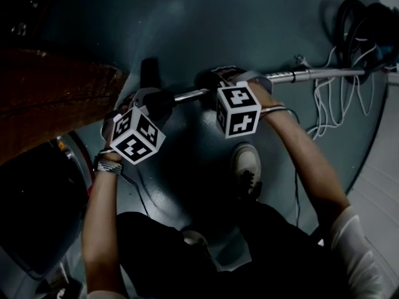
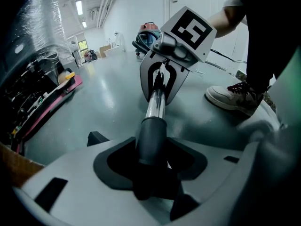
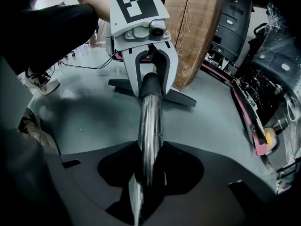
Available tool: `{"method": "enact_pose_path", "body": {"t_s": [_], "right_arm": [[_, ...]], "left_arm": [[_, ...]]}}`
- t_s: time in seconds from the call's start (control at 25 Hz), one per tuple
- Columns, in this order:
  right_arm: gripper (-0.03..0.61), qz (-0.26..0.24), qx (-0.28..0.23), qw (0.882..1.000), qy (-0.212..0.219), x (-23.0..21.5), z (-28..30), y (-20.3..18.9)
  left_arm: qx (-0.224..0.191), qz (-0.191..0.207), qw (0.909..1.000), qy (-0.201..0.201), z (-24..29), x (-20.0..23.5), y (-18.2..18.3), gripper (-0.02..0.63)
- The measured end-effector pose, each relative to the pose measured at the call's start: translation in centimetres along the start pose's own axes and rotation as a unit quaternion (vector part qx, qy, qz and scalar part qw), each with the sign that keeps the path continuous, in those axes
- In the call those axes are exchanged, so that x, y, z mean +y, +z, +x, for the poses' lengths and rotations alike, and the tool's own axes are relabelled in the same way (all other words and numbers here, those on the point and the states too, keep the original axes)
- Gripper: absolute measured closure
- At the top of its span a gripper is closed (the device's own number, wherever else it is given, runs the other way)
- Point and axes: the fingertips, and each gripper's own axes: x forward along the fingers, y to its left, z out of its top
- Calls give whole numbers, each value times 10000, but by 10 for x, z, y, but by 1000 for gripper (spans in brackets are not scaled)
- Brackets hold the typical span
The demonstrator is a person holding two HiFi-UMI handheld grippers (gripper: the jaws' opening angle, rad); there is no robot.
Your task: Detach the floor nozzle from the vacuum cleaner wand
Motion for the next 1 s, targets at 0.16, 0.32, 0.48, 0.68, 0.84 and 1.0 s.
{"method": "enact_pose_path", "body": {"t_s": [0.16, 0.32, 0.48, 0.68, 0.84, 1.0], "right_arm": [[426, -21, 73, 10000, 43, 3, -1, 0], [426, -44, 42, 9999, 99, 10, -3, 0], [426, -131, 69, 9999, 64, 13, -4, 0], [426, -236, 145, 9996, 5, 14, -6, 0], [426, -300, 192, 9993, -85, 13, -7, 0], [426, -403, 212, 9988, -161, 16, -10, 0]], "left_arm": [[77, 33, 9999, -116, -1, -4, 0, 419], [169, -33, 9992, -365, -2, -13, 0, 423], [171, -137, 9984, -519, -3, -16, -1, 423], [36, -384, 9969, -683, -3, -19, 0, 423], [69, -482, 9960, -756, -3, -20, -1, 423], [51, -498, 9954, -814, -9, -20, 4, 423]]}}
